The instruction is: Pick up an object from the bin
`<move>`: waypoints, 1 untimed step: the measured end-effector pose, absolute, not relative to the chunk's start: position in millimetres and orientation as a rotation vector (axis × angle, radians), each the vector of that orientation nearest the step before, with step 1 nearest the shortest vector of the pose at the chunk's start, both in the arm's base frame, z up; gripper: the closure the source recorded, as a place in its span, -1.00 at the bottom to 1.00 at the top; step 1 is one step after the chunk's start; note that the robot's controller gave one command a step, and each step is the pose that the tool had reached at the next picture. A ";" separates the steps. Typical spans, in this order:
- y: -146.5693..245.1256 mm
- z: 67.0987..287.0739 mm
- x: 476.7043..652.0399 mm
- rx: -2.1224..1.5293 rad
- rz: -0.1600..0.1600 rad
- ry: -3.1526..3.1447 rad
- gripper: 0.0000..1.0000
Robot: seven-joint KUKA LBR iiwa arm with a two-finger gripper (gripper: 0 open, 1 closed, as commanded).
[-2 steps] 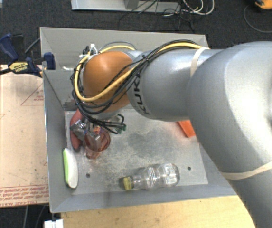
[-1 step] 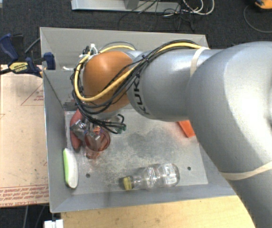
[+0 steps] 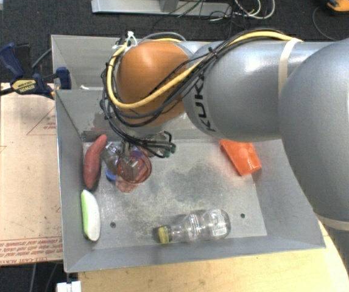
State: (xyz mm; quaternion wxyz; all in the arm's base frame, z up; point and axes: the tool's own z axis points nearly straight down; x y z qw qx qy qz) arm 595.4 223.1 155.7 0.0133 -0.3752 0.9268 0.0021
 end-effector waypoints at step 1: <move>231.7 185.5 593.2 -1.117 0.009 2.896 1.00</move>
Offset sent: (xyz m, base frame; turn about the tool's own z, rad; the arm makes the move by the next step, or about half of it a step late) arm -0.0052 0.0072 0.0901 -0.0369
